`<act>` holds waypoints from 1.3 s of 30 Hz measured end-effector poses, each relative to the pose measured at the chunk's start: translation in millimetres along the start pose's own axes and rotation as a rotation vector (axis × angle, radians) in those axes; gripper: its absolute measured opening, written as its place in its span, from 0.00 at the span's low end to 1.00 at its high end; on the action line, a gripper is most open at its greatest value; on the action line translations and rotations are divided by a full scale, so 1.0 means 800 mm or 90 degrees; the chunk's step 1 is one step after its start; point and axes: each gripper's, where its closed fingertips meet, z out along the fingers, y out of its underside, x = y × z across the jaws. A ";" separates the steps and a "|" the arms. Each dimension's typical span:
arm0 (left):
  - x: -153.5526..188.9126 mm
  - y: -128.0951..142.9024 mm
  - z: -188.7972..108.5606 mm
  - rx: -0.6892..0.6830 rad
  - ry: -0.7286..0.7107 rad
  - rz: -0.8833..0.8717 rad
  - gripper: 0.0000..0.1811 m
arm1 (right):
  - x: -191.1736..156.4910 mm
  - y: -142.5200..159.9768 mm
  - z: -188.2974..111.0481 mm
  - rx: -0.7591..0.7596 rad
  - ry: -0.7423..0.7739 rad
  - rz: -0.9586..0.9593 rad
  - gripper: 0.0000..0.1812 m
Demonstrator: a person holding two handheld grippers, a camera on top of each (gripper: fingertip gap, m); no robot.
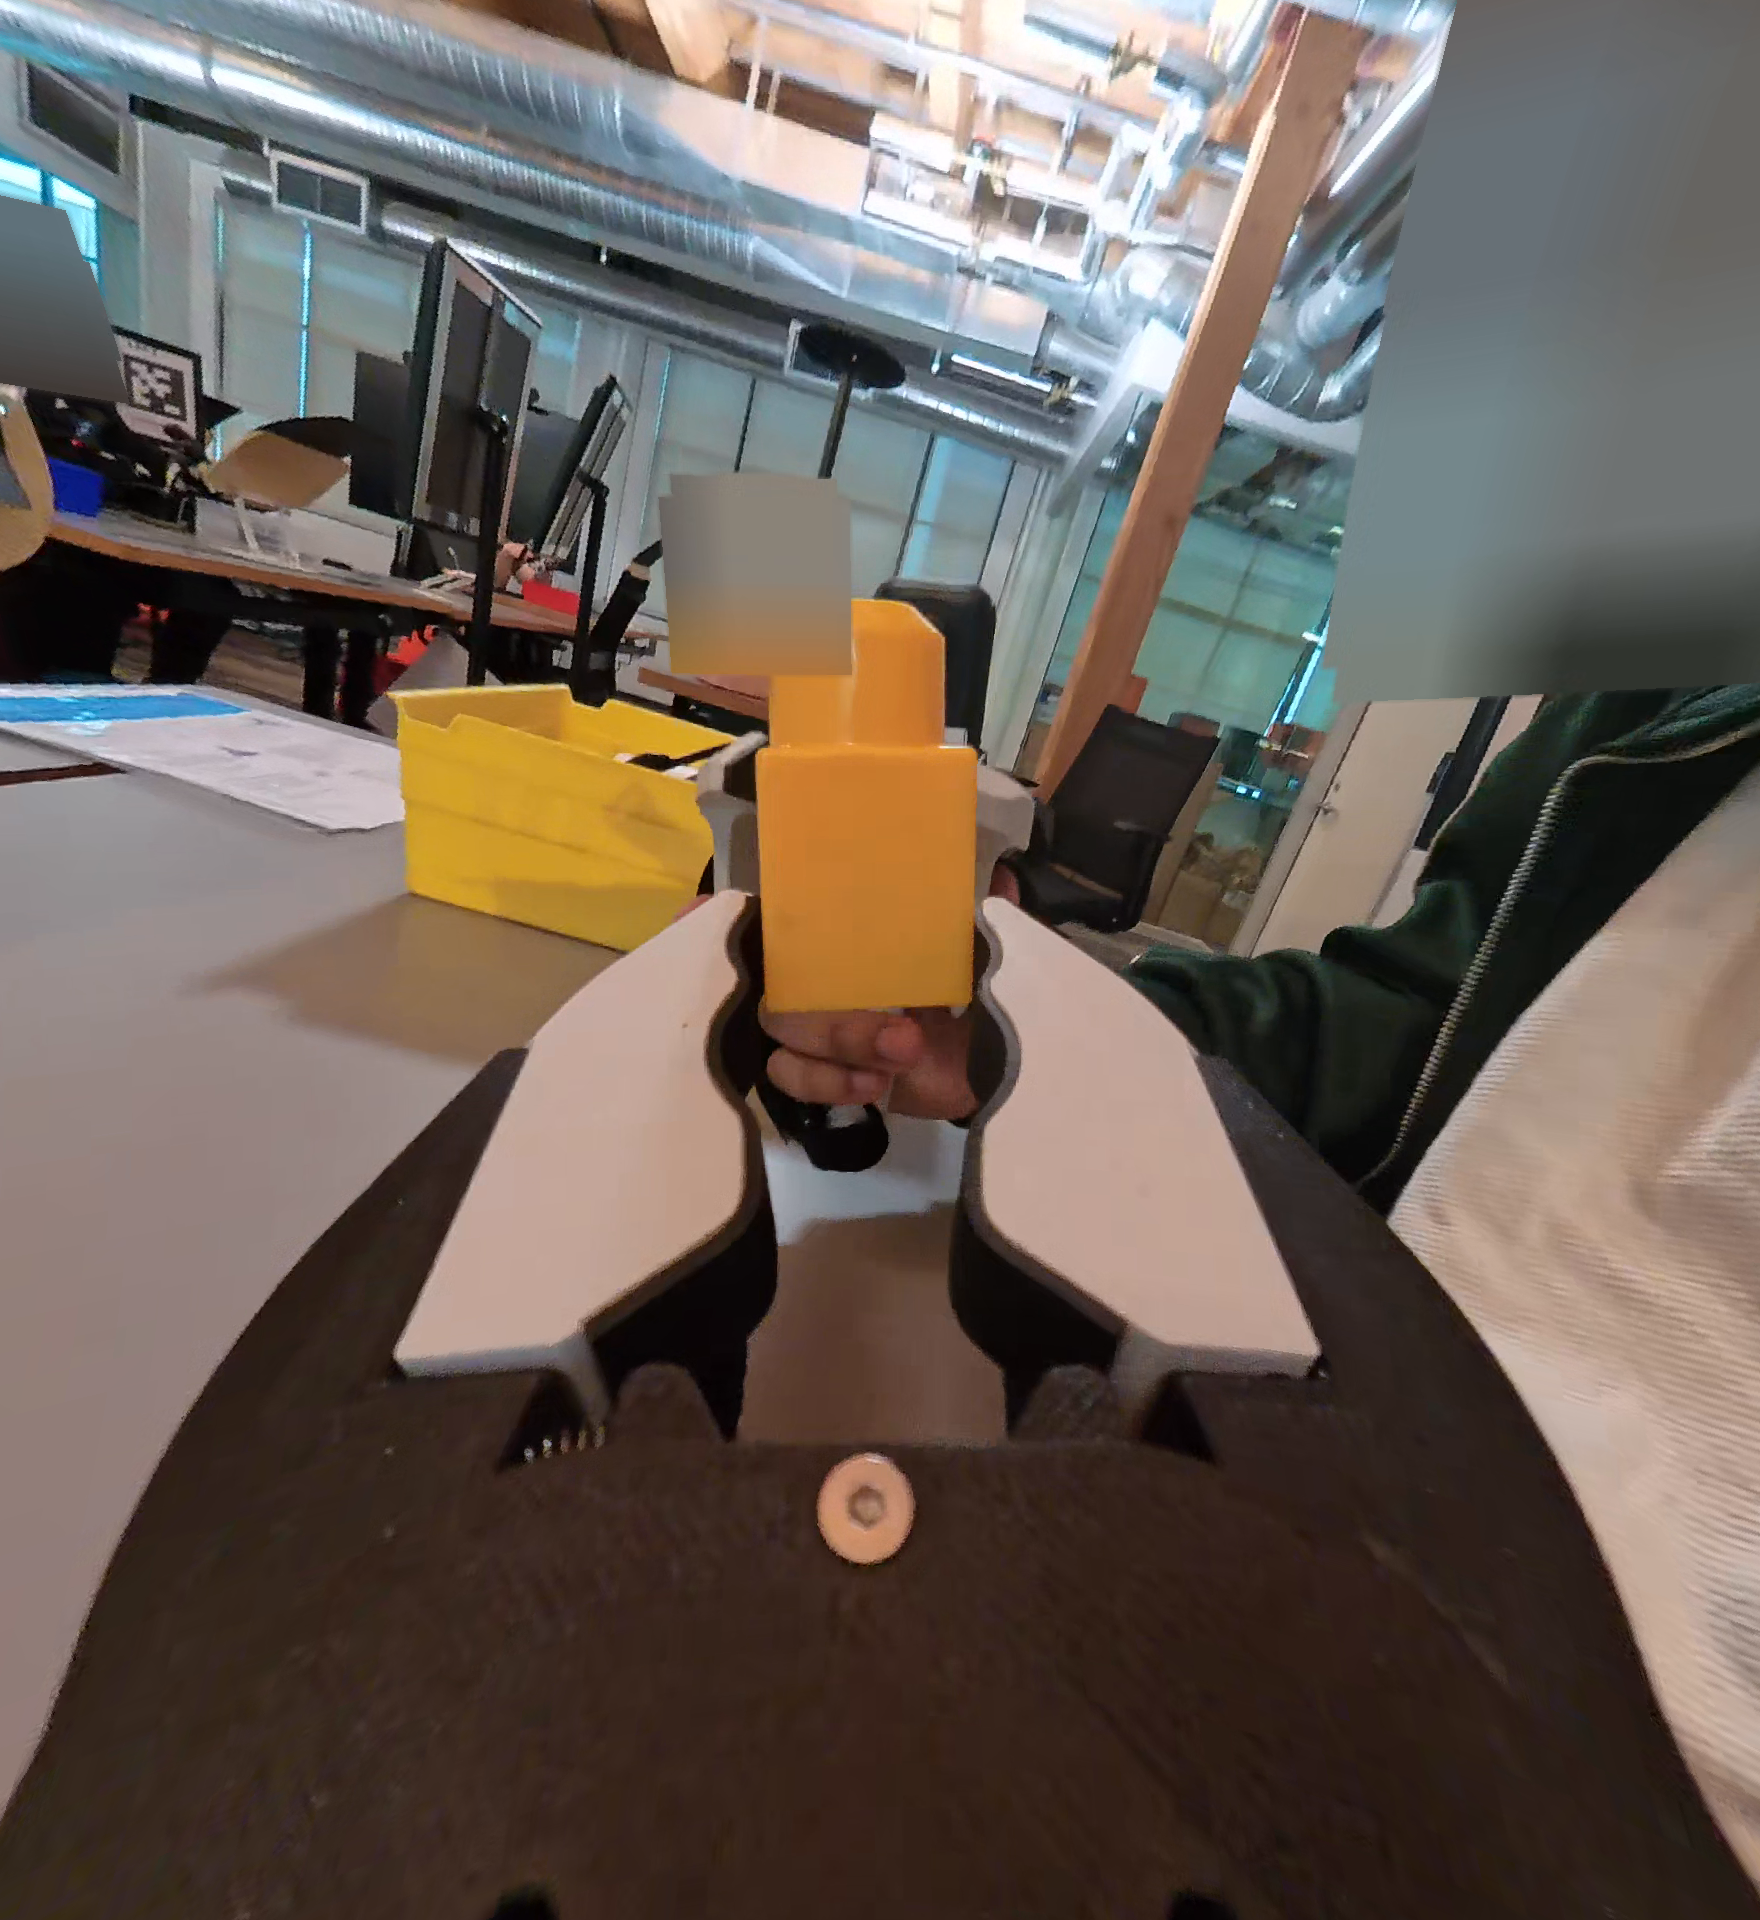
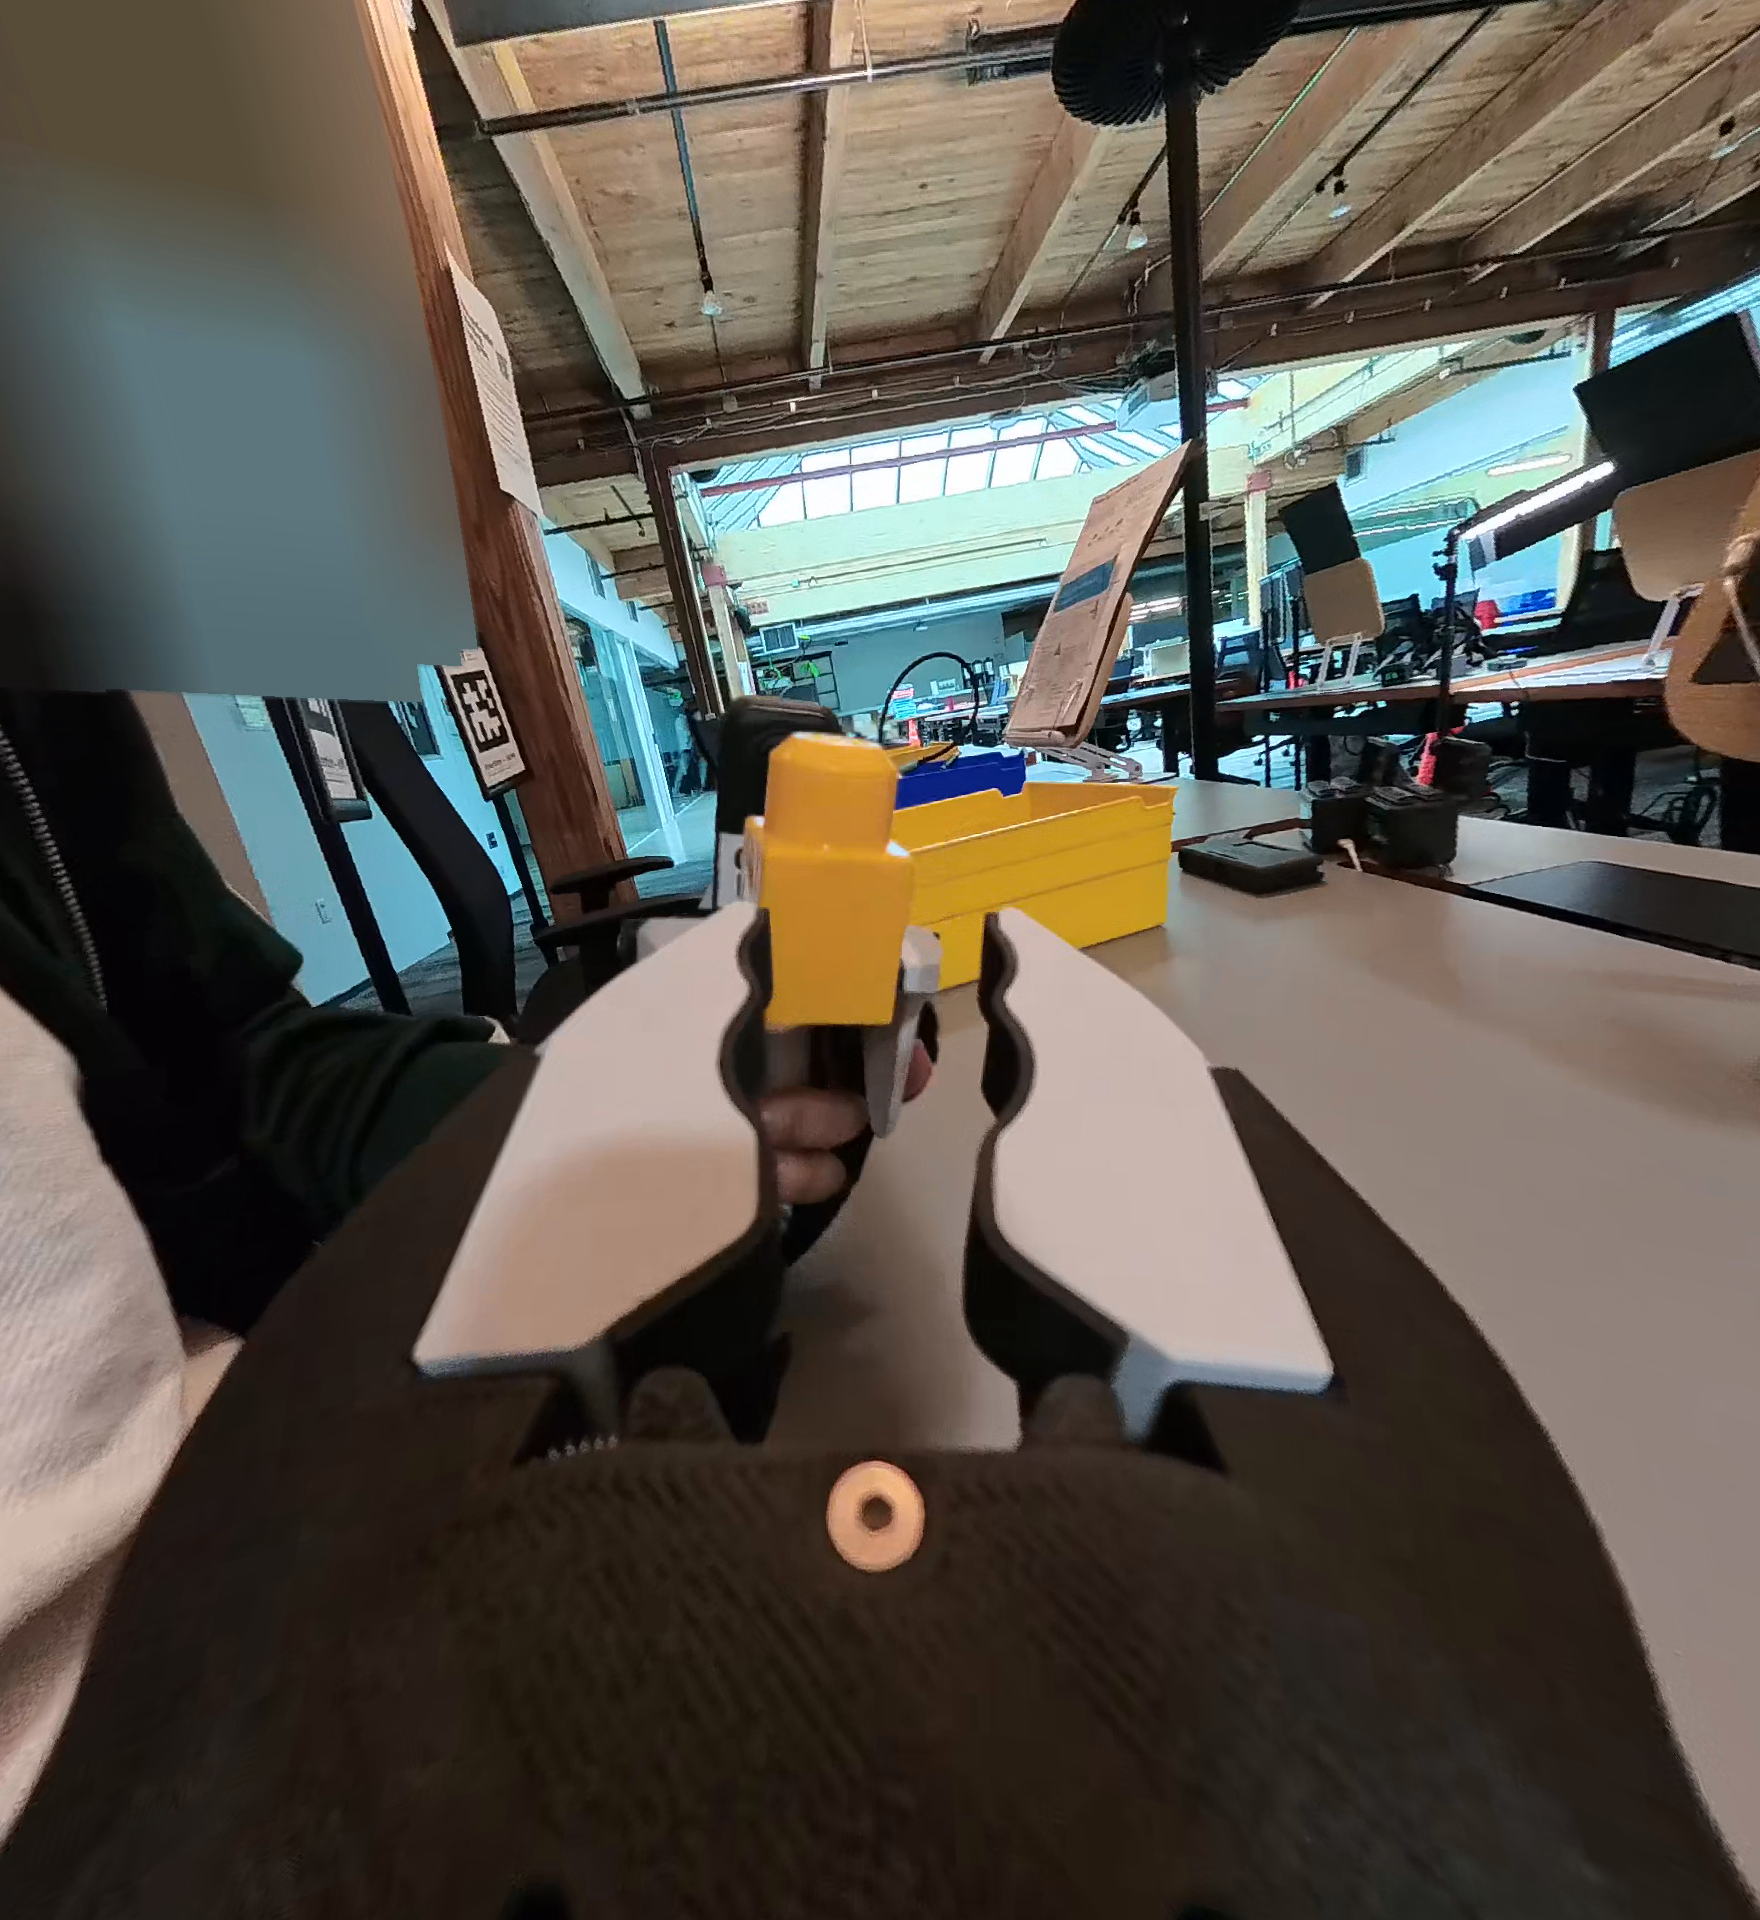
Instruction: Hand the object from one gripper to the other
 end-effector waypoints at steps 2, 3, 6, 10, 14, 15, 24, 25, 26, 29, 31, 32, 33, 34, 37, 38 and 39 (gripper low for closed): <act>-0.003 -0.006 -0.004 0.000 -0.009 0.003 0.19 | 0.008 -0.001 -0.003 0.009 0.017 0.004 0.21; -0.005 -0.011 -0.005 0.007 -0.012 0.005 0.19 | 0.013 -0.001 -0.004 0.015 0.026 0.008 0.20; -0.014 -0.015 -0.002 0.005 -0.016 0.005 0.19 | 0.019 -0.001 0.008 0.016 0.017 0.033 0.22; -0.022 0.001 0.006 -0.064 -0.028 0.025 0.19 | 0.010 -0.005 0.025 0.002 -0.013 0.053 0.24; -0.013 -0.015 0.007 -0.031 0.006 0.015 0.19 | -0.002 -0.005 0.027 -0.033 -0.020 0.013 0.25; -0.014 -0.017 0.008 -0.033 0.009 0.014 0.19 | -0.003 -0.002 0.025 -0.048 -0.014 0.004 0.26; 0.018 -0.017 0.009 0.018 0.037 -0.024 0.19 | -0.035 -0.002 -0.012 -0.047 0.031 -0.035 0.25; 0.018 -0.012 0.010 0.006 0.039 -0.020 0.19 | -0.031 -0.003 -0.013 -0.041 0.029 -0.028 0.25; 0.018 -0.007 0.011 0.000 0.043 -0.024 0.19 | -0.028 -0.002 -0.013 -0.038 0.022 -0.011 0.25; 0.019 -0.003 0.013 0.011 0.063 -0.054 0.19 | -0.027 0.003 -0.012 -0.054 -0.005 0.033 0.26; 0.022 -0.004 0.015 0.019 0.068 -0.055 0.19 | -0.030 0.005 -0.008 -0.052 -0.008 0.027 0.27; 0.024 -0.001 0.016 0.015 0.071 -0.052 0.19 | -0.034 0.005 -0.006 -0.050 -0.013 0.023 0.27; 0.027 0.003 0.017 0.005 0.070 -0.047 0.19 | -0.038 0.005 -0.003 -0.050 -0.018 0.020 0.27; 0.029 0.007 0.018 -0.005 0.068 -0.042 0.19 | -0.041 0.006 -0.001 -0.052 -0.022 0.019 0.27; 0.037 0.015 0.019 -0.024 0.065 -0.028 0.19 | -0.053 0.014 0.003 -0.076 -0.033 0.017 0.23; 0.040 0.018 0.019 -0.032 0.062 -0.024 0.19 | -0.056 0.018 0.004 -0.086 -0.033 0.012 0.22; 0.042 0.021 0.019 -0.041 0.062 -0.020 0.19 | -0.057 0.021 0.004 -0.094 -0.027 0.007 0.20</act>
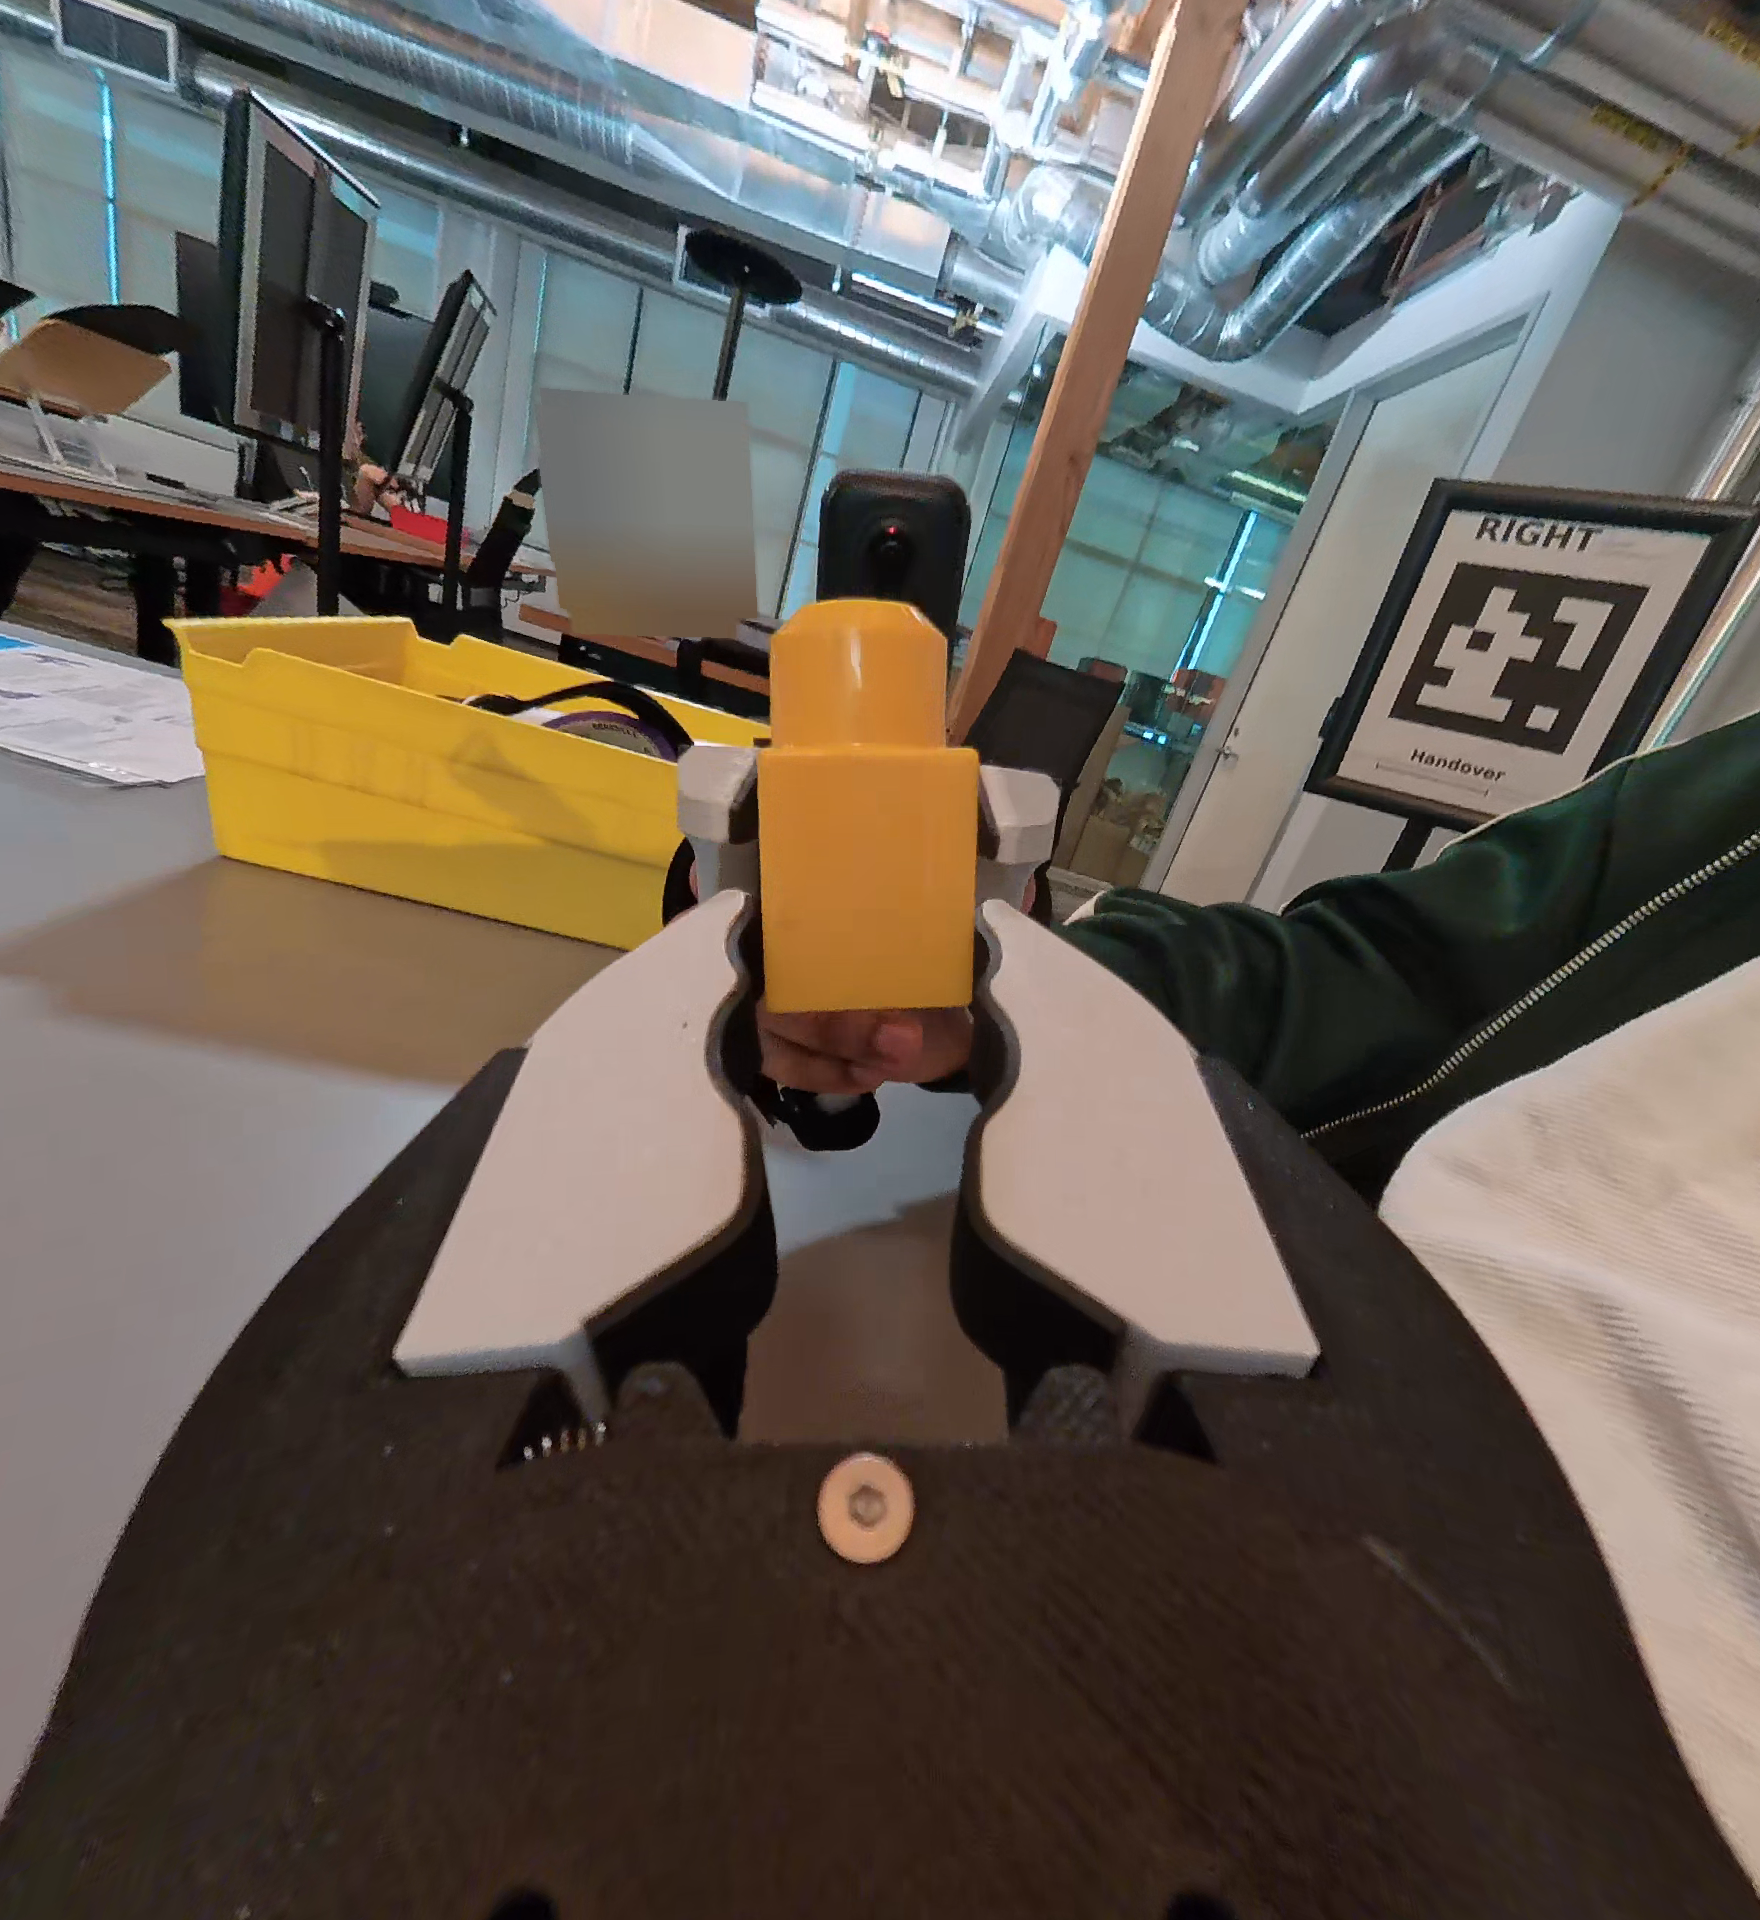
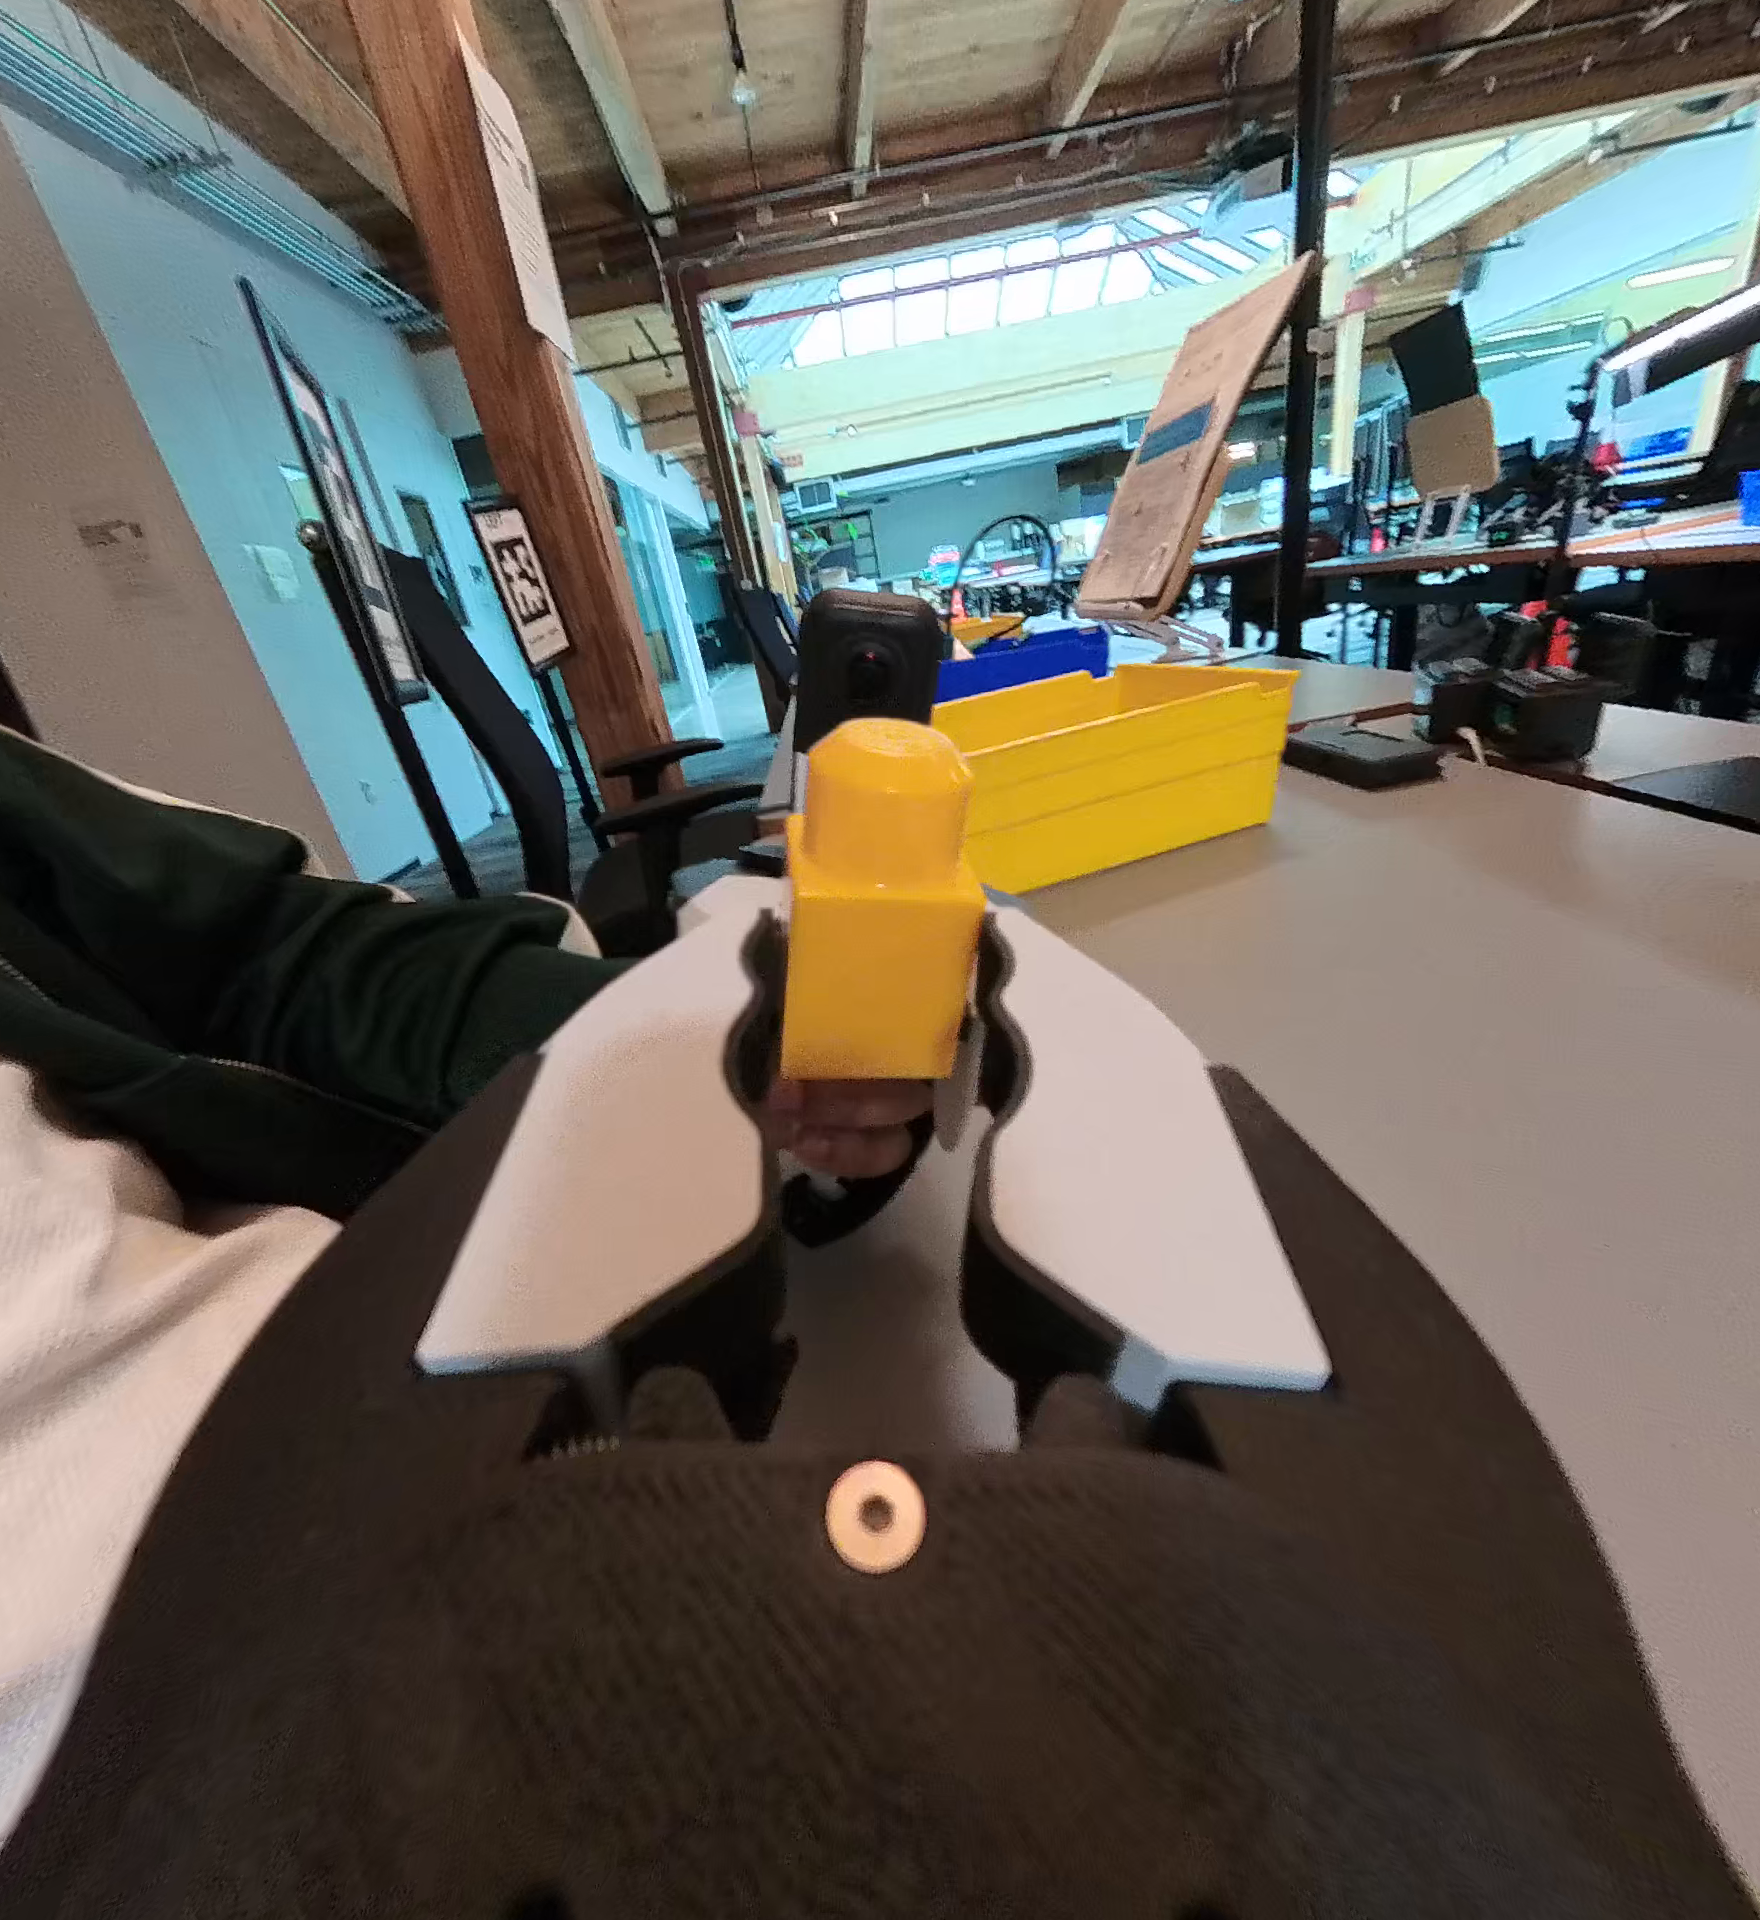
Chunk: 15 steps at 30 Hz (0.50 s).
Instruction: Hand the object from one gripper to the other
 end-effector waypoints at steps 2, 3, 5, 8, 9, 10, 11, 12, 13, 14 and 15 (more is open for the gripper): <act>0.005 0.004 0.000 -0.005 -0.005 0.000 0.19 | -0.005 0.003 -0.001 -0.009 0.006 0.003 0.20; 0.008 0.005 0.000 -0.006 -0.007 -0.003 0.19 | -0.009 0.004 -0.002 -0.011 0.008 0.007 0.19; 0.015 0.011 -0.001 -0.017 -0.016 -0.015 0.22 | -0.014 0.001 -0.007 0.000 0.021 -0.002 0.19; 0.016 0.012 -0.004 -0.011 -0.060 -0.023 0.40 | -0.015 0.003 -0.015 -0.009 0.053 -0.012 0.19; 0.017 0.011 -0.007 -0.004 -0.070 -0.022 0.42 | -0.015 0.007 -0.017 -0.020 0.061 -0.017 0.19; 0.019 0.009 -0.011 0.006 -0.081 -0.023 0.42 | -0.017 0.011 -0.018 -0.031 0.067 -0.022 0.19; 0.021 0.006 -0.015 0.015 -0.090 -0.024 0.42 | -0.019 0.014 -0.018 -0.042 0.069 -0.025 0.19; 0.024 0.004 -0.019 0.020 -0.094 -0.018 0.41 | -0.022 0.018 -0.016 -0.053 0.066 -0.030 0.19; 0.028 0.001 -0.022 0.022 -0.099 -0.007 0.39 | -0.026 0.023 -0.014 -0.065 0.064 -0.038 0.19; 0.031 -0.001 -0.025 0.021 -0.102 0.008 0.37 | -0.029 0.028 -0.011 -0.077 0.059 -0.046 0.19; 0.035 -0.003 -0.028 0.016 -0.107 0.027 0.34 | -0.032 0.033 -0.007 -0.089 0.054 -0.053 0.19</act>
